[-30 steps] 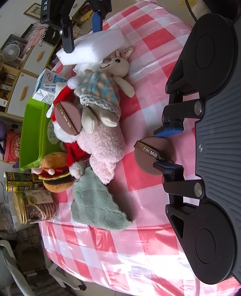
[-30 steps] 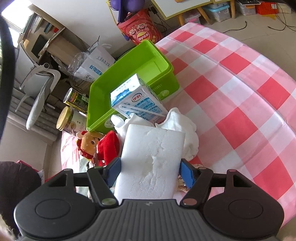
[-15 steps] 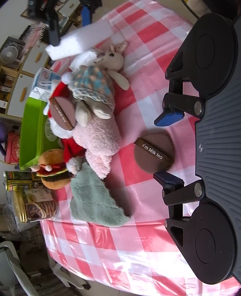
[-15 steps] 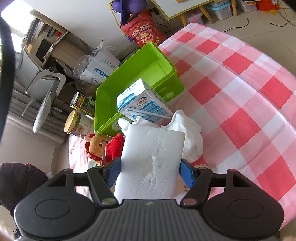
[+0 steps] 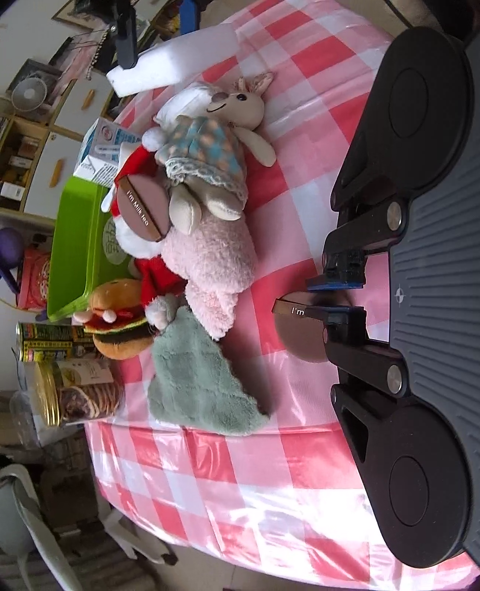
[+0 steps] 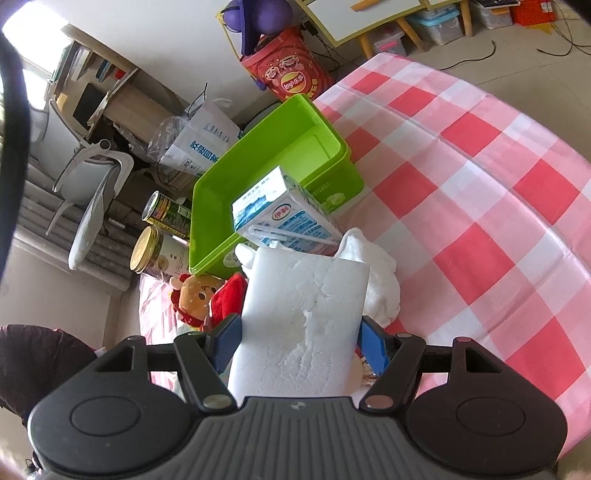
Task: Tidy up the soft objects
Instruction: 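Carry the puff with the left tool while the right tool carries the foam block over the green bin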
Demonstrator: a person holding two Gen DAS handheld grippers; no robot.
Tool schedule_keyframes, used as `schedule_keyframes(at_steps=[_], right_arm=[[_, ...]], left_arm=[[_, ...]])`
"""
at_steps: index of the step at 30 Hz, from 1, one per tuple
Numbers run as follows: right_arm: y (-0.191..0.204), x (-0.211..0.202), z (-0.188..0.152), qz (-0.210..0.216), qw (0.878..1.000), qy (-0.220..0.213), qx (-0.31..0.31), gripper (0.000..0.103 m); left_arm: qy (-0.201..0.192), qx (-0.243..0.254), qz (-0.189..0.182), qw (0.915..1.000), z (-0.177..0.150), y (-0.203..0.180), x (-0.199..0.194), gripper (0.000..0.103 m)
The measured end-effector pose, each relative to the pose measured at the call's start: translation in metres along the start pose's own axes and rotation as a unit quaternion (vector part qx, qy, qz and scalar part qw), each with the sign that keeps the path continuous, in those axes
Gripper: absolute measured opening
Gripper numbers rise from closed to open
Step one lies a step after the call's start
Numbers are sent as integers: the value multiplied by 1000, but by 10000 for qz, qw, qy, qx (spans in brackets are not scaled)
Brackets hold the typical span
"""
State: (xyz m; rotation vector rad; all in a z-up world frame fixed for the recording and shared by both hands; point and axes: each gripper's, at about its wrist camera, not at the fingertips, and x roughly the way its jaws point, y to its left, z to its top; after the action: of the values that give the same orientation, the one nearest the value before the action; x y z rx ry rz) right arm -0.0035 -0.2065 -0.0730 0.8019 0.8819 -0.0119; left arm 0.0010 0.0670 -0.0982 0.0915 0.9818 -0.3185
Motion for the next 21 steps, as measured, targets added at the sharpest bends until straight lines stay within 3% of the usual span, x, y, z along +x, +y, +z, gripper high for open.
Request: schedule_keyframes(at_steps=[6, 12, 21], right_arm=[[-1, -2, 2, 72, 10000, 34, -30, 41], [3, -13, 0, 213, 9997, 15, -97, 41], [32, -32, 25, 323, 9984, -392, -241, 41]], left_arm=[[-263, -112, 49, 9996, 8, -2, -13, 0], [-611, -604, -138, 9962, 18, 9, -35, 0], [-893, -778, -343, 9924, 43, 10, -57, 0]])
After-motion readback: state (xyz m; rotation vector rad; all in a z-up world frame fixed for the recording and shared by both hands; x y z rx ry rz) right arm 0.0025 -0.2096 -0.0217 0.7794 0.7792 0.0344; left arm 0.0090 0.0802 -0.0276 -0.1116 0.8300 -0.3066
